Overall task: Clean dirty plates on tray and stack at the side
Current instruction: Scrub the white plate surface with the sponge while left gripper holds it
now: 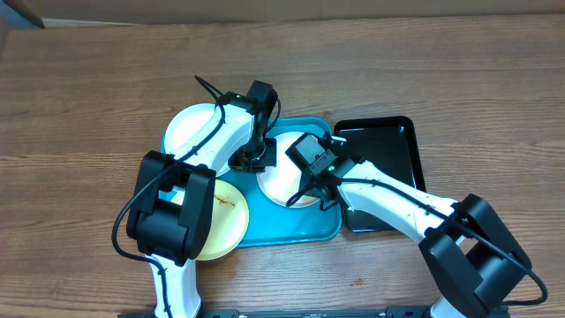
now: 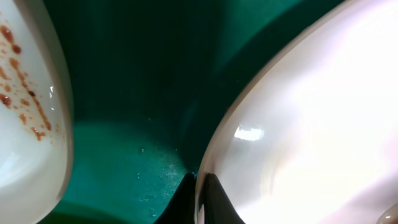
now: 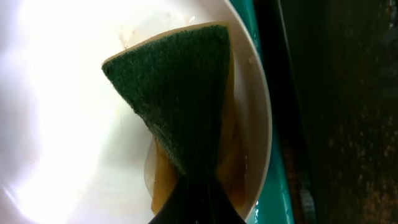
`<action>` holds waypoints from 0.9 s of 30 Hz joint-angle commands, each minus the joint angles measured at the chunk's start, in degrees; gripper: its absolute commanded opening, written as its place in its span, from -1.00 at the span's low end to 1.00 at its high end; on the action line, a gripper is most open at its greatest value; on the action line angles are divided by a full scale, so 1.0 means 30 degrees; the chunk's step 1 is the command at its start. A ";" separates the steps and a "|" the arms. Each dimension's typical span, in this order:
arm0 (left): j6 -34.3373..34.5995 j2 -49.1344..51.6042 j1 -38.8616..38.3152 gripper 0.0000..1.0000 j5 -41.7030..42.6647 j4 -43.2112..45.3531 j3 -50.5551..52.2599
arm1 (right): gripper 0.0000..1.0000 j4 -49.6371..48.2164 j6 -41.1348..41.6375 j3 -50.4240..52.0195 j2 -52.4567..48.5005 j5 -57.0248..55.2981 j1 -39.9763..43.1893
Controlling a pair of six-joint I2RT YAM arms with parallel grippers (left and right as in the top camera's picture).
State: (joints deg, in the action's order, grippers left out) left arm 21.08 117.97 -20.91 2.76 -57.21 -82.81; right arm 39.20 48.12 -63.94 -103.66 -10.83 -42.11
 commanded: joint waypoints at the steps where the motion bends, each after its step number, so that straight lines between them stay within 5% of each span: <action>1: 0.0270 0.0284 -0.0022 -0.92 -0.0066 0.0095 0.0051 | -0.93 0.0291 0.0641 0.0226 0.0000 -0.0393 -0.0321; 27: 0.0175 0.0284 -0.0022 -0.92 -0.0087 0.0015 0.0051 | -0.93 -0.1341 0.1333 0.0335 -0.1996 -0.0138 0.0765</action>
State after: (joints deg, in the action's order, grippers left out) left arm 21.08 117.97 -20.86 2.72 -57.34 -82.81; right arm 35.97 51.88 -63.94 -106.10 -10.55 -40.73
